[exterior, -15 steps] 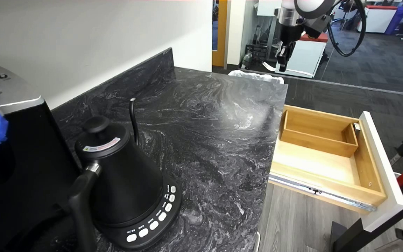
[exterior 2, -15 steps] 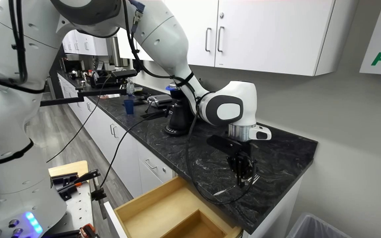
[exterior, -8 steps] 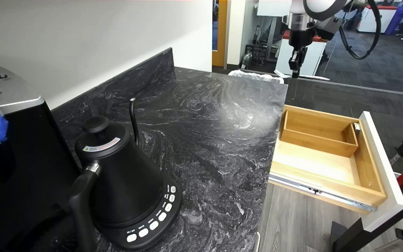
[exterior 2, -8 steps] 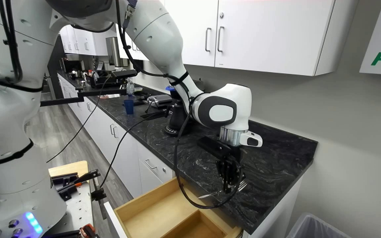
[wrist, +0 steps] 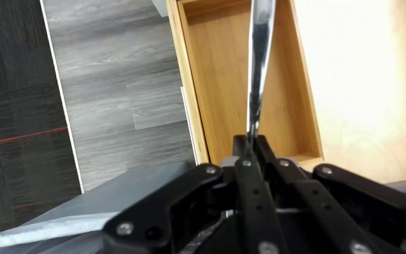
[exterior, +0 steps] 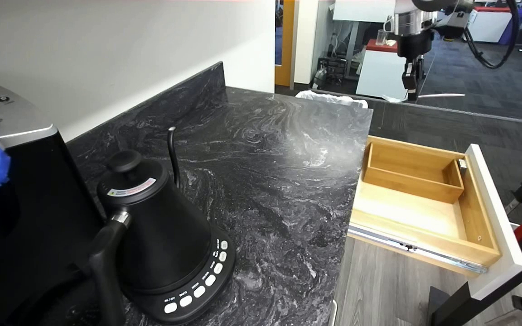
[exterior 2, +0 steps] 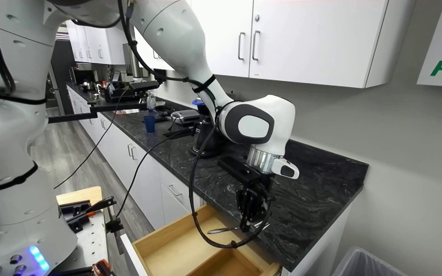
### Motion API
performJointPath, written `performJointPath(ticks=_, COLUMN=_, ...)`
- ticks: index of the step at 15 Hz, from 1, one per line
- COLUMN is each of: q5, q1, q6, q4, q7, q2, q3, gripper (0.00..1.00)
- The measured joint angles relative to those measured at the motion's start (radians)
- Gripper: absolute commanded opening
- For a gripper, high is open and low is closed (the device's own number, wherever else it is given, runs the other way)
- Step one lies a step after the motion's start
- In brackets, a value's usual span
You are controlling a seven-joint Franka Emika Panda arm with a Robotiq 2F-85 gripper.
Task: Pick up the fork and put it in the box inside the open drawer
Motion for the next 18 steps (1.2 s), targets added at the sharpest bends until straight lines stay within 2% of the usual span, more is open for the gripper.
performJointPath(ticks=6, q5=0.003, q1=-0.03, q6=-0.019, q4=-0.025, q7=-0.125, q2=0.016, q3=0.005, gripper=0.05)
performJointPath(ticks=11, q5=0.025, q1=-0.055, q6=-0.016, q4=-0.028, q7=-0.219, q2=0.083, q3=0.042, gripper=0.05)
performJointPath(ticks=18, q5=0.034, q1=-0.072, q6=-0.012, q4=-0.009, q7=-0.263, q2=0.169, q3=0.071, gripper=0.05)
